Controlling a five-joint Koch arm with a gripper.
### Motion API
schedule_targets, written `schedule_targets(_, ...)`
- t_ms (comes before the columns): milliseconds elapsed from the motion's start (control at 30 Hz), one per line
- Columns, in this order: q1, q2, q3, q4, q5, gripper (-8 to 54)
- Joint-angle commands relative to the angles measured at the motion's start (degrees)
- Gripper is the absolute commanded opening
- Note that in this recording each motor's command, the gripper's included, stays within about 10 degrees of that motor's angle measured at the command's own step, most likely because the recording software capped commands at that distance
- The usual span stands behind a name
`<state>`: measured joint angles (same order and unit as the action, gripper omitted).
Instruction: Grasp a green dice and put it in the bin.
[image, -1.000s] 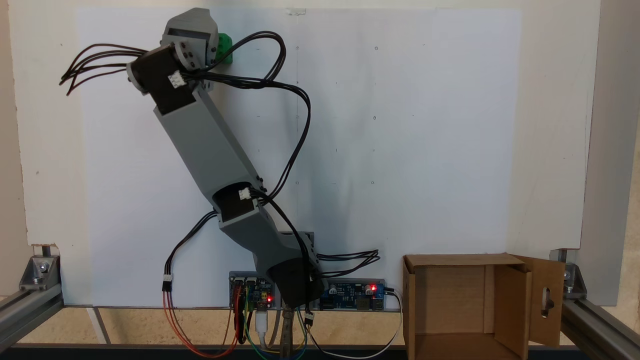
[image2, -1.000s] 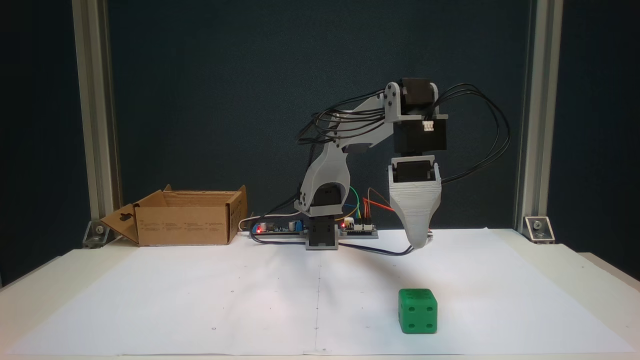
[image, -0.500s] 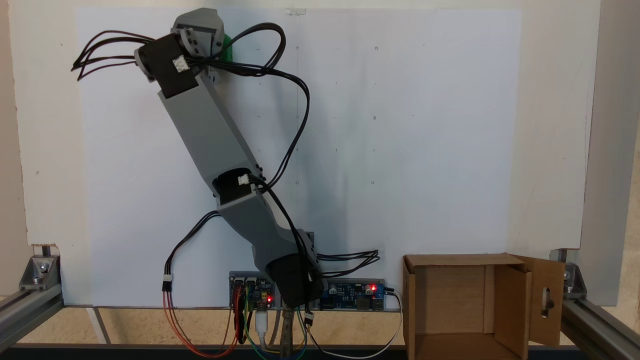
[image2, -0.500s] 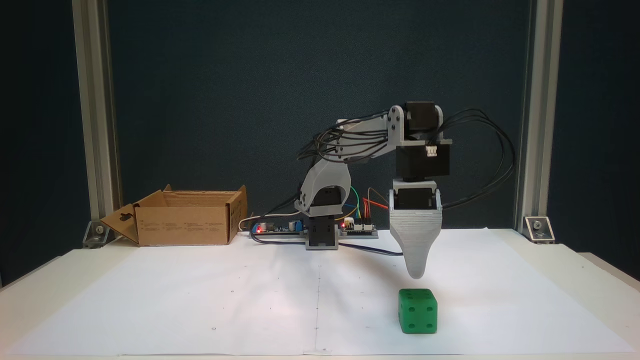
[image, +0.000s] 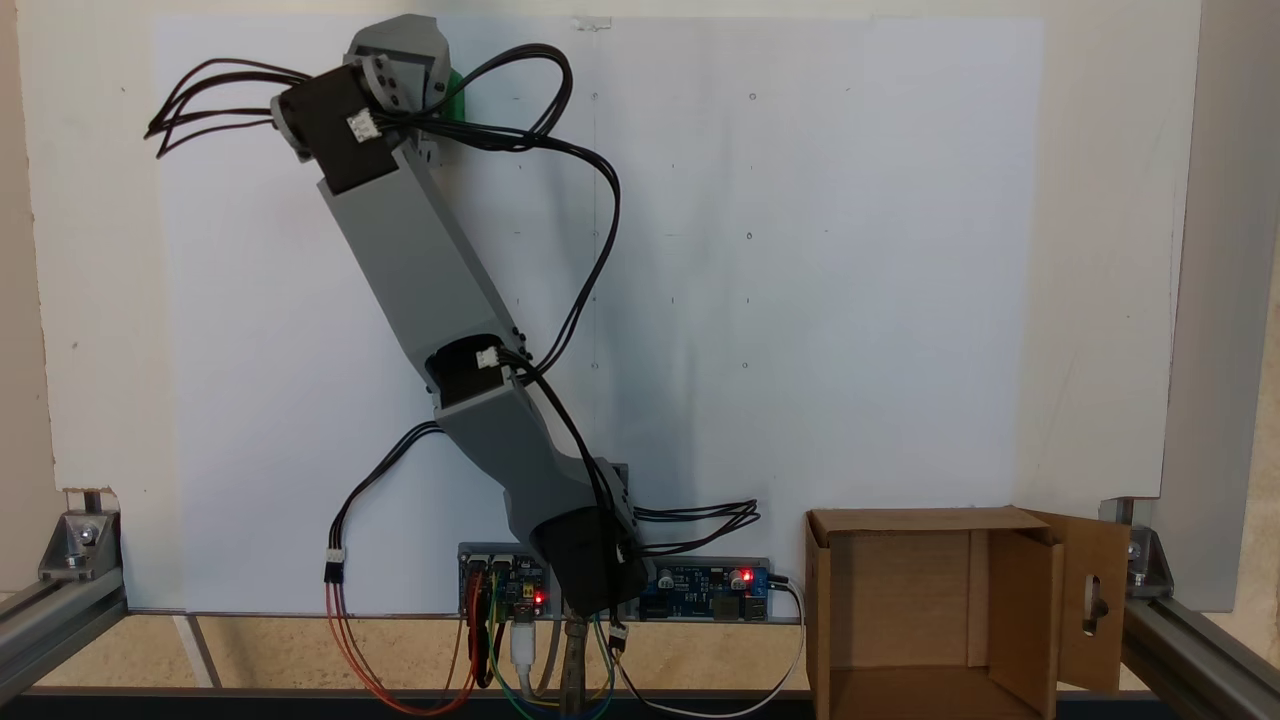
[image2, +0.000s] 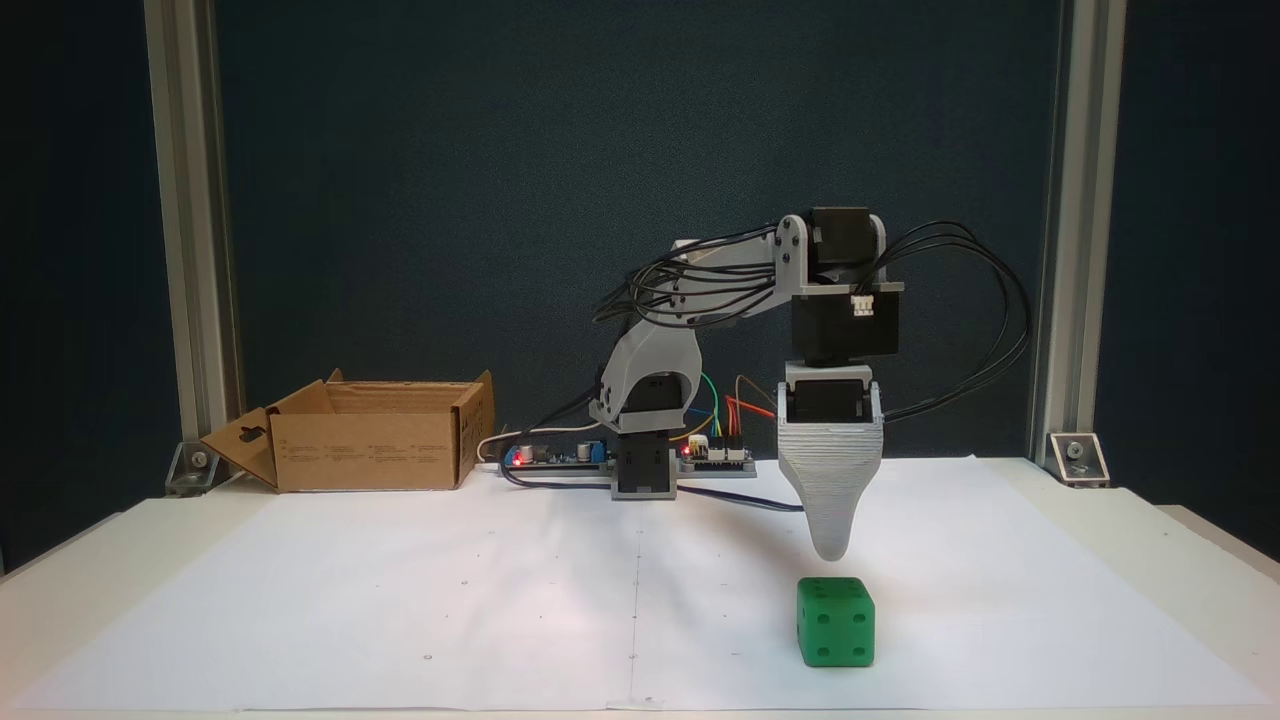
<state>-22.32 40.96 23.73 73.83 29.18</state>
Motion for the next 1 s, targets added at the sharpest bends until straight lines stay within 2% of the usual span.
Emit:
schedule_targets(0, 0.5, -0.1, -3.7, -0.7, 3.9, 43.5)
schedule_targets(500, -0.2, -4.8, -3.7, -1.5, 3.8, 44.2)
schedule_targets(967, -0.5, -7.3, -3.7, -2.6, 5.3, 41.4)
